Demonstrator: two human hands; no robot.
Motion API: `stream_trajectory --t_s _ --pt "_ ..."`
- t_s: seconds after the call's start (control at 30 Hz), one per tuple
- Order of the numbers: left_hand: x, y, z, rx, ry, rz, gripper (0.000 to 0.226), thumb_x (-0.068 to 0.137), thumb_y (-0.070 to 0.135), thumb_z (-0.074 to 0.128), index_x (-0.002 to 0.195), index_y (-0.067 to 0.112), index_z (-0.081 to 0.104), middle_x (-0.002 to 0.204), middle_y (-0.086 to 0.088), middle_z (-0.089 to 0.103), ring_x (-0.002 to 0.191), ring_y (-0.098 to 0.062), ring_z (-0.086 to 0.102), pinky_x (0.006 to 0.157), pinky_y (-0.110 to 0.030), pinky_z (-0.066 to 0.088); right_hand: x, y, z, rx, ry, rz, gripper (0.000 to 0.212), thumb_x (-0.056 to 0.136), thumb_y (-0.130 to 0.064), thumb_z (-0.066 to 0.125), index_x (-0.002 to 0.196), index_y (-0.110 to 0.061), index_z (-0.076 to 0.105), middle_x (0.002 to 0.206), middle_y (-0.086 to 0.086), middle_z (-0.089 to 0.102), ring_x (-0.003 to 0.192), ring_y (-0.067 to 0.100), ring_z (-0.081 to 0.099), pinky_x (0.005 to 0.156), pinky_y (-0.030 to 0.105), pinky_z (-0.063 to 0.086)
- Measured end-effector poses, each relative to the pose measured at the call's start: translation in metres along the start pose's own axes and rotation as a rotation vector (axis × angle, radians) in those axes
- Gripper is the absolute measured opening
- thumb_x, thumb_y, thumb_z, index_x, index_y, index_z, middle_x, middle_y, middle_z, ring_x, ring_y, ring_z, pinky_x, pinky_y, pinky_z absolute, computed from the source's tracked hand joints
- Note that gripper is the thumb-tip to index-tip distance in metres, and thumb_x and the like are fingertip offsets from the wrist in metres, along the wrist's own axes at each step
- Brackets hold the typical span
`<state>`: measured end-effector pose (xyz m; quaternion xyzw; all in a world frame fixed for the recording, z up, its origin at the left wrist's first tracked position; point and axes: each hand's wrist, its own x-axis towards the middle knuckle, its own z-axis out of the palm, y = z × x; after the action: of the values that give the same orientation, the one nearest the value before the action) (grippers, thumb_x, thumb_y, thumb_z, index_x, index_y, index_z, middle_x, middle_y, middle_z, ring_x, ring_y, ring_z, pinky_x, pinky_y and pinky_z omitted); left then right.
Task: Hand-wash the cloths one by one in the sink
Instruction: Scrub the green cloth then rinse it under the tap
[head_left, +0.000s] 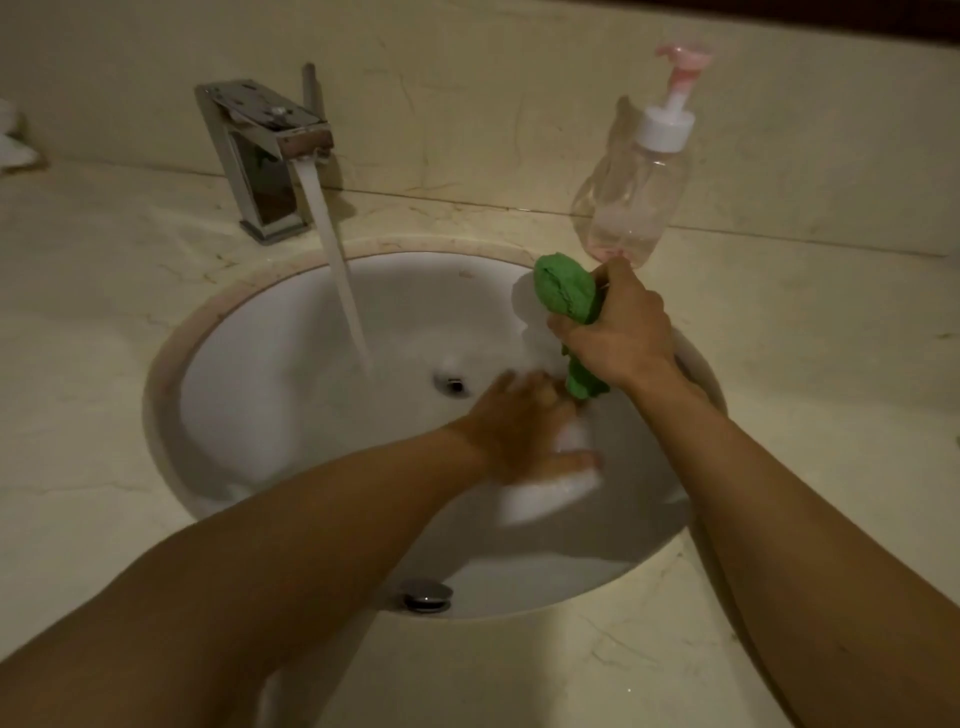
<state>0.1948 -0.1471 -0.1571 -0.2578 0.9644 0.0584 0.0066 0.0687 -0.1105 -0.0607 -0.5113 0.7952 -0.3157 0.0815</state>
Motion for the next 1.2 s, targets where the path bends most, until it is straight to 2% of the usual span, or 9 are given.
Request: stream_trajectory --t_s 0.1,0.27,0.37,0.57,0.67,0.77,0.9,1.0,1.2 --pt "-0.021 -0.067 -0.005 0.090 -0.020 -0.321 0.068 0.096 0.068 0.034 0.152 0.029 0.032 0.159 -0.007 0.027 0.144 -0.030 0.029 0.111 -0.051 0.029 -0.001 0.000 0.000 0.013 -0.016 0.001 0.046 0.084 -0.035 0.079 0.115 -0.017 0.050 0.105 0.004 0.065 0.092 0.026 0.063 0.079 0.037 0.052" --pt "-0.052 -0.126 -0.021 0.094 -0.036 -0.798 0.038 0.101 0.013 0.043 0.136 0.000 0.049 0.135 -0.021 0.053 0.124 -0.039 0.052 0.101 -0.047 0.045 -0.003 -0.002 -0.003 0.026 -0.041 0.003 0.042 0.086 -0.032 0.078 0.114 -0.016 0.050 0.099 0.002 0.062 0.085 0.022 0.058 0.072 0.031 0.043" --pt "-0.032 -0.097 -0.028 0.130 -0.041 -0.708 0.044 0.100 0.022 0.047 0.140 0.003 0.044 0.139 -0.018 0.050 0.127 -0.040 0.050 0.102 -0.049 0.045 -0.003 -0.002 -0.003 0.018 -0.044 0.002 0.041 0.086 -0.032 0.079 0.112 -0.017 0.050 0.098 0.002 0.061 0.084 0.022 0.056 0.071 0.030 0.041" --pt "-0.002 -0.009 -0.012 -0.063 0.008 -0.049 0.058 0.101 0.052 0.039 0.146 0.016 0.038 0.151 -0.010 0.037 0.138 -0.030 0.036 0.111 -0.050 0.028 -0.001 0.000 -0.001 0.016 -0.045 -0.016 0.044 0.084 -0.032 0.081 0.111 -0.019 0.050 0.101 0.001 0.061 0.088 0.021 0.059 0.075 0.033 0.048" --pt "0.002 0.006 0.002 -0.052 -0.039 0.095 0.065 0.100 0.060 0.033 0.150 0.018 0.031 0.157 -0.008 0.031 0.144 -0.027 0.026 0.117 -0.058 0.020 -0.001 0.000 -0.001 0.013 -0.058 -0.033 0.043 0.084 -0.031 0.081 0.113 -0.016 0.052 0.099 0.000 0.060 0.088 0.021 0.058 0.074 0.033 0.048" --pt "-0.002 -0.028 0.000 0.046 0.034 -0.003 0.052 0.102 0.053 0.037 0.145 0.023 0.039 0.149 -0.006 0.039 0.134 -0.028 0.040 0.108 -0.048 0.034 -0.001 -0.001 0.000 0.010 -0.057 -0.035 0.044 0.081 -0.031 0.082 0.111 -0.017 0.053 0.098 0.002 0.065 0.090 0.024 0.063 0.078 0.039 0.054" --pt "-0.028 -0.100 -0.007 0.251 0.022 -0.455 0.037 0.102 0.033 0.042 0.132 0.014 0.051 0.137 -0.011 0.049 0.123 -0.033 0.050 0.091 -0.041 0.045 0.000 0.001 0.001 0.009 -0.062 -0.011 0.042 0.081 -0.032 0.081 0.108 -0.019 0.052 0.096 0.000 0.064 0.086 0.023 0.060 0.073 0.031 0.045" --pt "-0.045 -0.124 -0.016 0.049 -0.042 -0.741 0.027 0.098 0.016 0.048 0.118 0.007 0.064 0.121 -0.013 0.064 0.111 -0.031 0.060 0.081 -0.034 0.042 0.000 0.002 0.001 -0.024 -0.058 0.009 0.043 0.082 -0.032 0.081 0.111 -0.019 0.052 0.097 0.000 0.062 0.087 0.022 0.058 0.072 0.031 0.043" --pt "-0.018 -0.069 -0.031 0.084 0.022 -0.503 0.037 0.101 0.032 0.042 0.132 0.014 0.051 0.136 -0.011 0.053 0.123 -0.034 0.052 0.099 -0.044 0.041 0.000 0.002 0.000 -0.053 -0.054 0.021 0.045 0.083 -0.032 0.079 0.116 -0.019 0.051 0.096 -0.001 0.059 0.086 0.021 0.055 0.071 0.032 0.040"
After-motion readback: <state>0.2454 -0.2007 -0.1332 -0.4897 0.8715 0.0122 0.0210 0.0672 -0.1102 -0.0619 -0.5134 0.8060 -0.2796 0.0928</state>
